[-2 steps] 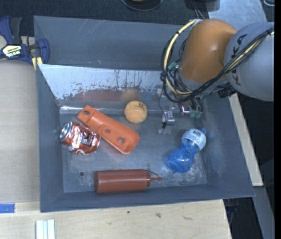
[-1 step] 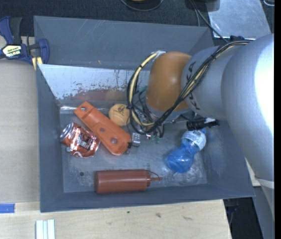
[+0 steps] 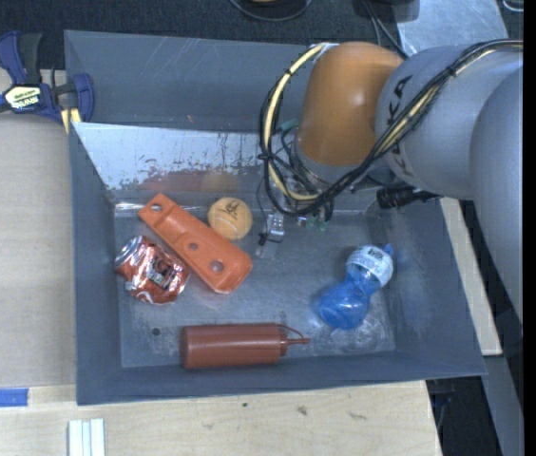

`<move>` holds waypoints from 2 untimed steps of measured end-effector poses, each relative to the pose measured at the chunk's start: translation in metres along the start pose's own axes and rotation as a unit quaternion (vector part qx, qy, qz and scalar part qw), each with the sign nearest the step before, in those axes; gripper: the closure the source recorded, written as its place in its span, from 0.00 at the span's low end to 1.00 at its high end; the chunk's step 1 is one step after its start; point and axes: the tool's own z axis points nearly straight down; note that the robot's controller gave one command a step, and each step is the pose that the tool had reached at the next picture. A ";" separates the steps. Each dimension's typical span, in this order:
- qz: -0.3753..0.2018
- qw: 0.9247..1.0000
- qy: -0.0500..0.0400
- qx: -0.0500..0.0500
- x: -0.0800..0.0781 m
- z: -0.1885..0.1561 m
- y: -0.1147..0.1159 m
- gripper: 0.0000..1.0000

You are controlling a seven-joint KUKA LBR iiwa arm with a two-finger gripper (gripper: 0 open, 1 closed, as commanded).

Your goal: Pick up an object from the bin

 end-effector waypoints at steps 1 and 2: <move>0.049 0.999 0.011 0.002 0.050 0.051 0.040 0.00; 0.113 0.994 0.000 0.000 0.020 0.079 0.058 0.00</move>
Offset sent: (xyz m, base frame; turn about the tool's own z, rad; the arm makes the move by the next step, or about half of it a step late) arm -0.0053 0.0622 -0.0793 0.2294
